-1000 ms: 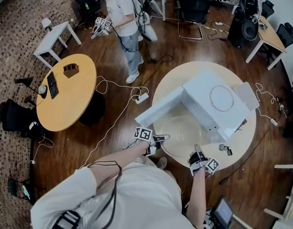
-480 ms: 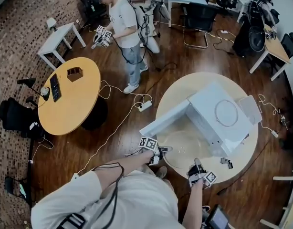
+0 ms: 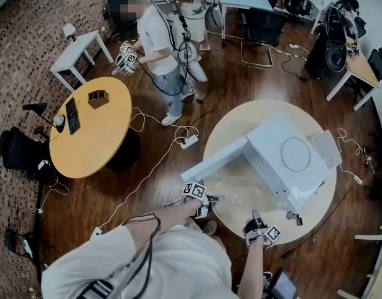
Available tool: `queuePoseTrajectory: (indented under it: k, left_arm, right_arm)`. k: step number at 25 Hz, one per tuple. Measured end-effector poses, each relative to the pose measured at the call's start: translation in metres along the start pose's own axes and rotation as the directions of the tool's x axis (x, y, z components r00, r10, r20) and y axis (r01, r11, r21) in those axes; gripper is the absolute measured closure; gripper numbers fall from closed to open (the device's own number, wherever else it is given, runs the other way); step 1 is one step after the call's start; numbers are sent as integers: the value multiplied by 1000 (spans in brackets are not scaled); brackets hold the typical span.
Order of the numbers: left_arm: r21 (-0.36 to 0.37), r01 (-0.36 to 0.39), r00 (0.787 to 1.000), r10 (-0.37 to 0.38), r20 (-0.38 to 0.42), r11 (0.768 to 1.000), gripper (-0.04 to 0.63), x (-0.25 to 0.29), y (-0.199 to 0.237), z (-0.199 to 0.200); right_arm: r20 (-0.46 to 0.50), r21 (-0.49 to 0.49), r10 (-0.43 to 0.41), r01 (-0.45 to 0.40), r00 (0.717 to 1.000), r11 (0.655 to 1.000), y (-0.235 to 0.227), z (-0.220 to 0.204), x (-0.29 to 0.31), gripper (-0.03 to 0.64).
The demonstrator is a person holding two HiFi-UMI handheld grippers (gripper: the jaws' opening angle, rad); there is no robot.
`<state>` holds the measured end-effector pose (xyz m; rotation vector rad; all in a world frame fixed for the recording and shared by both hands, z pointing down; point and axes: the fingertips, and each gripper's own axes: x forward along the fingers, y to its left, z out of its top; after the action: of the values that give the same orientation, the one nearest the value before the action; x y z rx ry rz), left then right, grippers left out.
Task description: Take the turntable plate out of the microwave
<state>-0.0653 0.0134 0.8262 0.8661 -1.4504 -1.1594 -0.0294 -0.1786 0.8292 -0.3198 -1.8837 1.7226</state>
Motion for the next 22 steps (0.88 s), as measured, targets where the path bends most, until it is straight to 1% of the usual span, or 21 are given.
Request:
queuePoseTrajectory:
  k: [4,11,22]
  left_arm:
    - [0,-5,1000,5,8,1000,540,4,4,2]
    - [-40,-15,1000,16,19,999,540,7,15,-4]
    - [-88,-40,996,47,77,995,540,14,34,1]
  right_arm:
    - [-11,16,7,-6,1000,1000,-2,2,4,580]
    - [-22,48,-11,12,1000,999,-10,3,4,580]
    - [-84,57,-47,52,995,997,-26,11,21,580]
